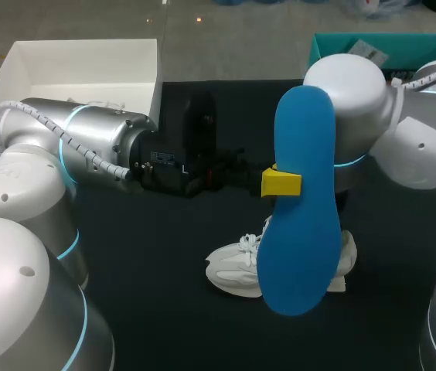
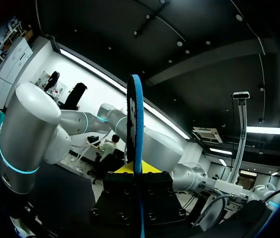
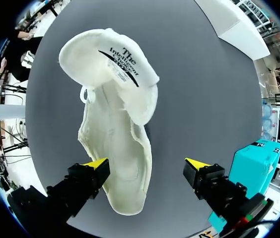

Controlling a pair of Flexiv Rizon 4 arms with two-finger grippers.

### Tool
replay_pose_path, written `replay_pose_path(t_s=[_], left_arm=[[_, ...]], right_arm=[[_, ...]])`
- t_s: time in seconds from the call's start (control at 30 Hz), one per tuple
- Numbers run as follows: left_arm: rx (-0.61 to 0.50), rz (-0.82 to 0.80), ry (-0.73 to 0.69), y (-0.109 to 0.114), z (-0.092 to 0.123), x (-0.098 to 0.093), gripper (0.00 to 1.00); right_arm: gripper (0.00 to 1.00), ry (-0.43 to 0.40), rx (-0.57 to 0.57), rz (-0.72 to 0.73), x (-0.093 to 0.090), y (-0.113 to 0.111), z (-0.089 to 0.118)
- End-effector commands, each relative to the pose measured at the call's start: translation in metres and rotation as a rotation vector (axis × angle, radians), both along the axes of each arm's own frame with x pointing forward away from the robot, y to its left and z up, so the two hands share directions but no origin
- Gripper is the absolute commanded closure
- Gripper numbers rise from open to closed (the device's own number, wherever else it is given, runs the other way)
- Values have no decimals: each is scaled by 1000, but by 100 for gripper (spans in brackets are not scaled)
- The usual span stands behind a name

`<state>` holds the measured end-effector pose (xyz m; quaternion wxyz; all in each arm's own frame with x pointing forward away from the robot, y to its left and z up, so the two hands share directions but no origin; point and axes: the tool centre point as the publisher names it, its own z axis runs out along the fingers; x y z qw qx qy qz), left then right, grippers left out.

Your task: Take the shoe out of the shoebox, open the shoe tongue, remove and reinsert the insole, then place the shoe into the shoebox

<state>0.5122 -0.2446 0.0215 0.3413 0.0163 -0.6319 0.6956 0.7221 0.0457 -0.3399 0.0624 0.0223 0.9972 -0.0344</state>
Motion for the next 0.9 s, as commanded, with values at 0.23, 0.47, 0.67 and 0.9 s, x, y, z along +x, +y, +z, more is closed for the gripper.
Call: replay_pose_path(t_s=[0.23, 0.47, 0.67, 0.9], left_arm=[[143, 262, -6, -5, 5, -8, 100], [143, 262, -6, -5, 5, -8, 100], [143, 262, -6, -5, 5, -8, 100], [143, 262, -6, -5, 5, -8, 100]], right_arm=[[0, 21, -7, 36, 4, 23, -19], [27, 47, -1, 58, 0, 30, -25], [64, 72, -3, 54, -1, 27, -35], [100, 72, 3, 55, 1, 24, -32]])
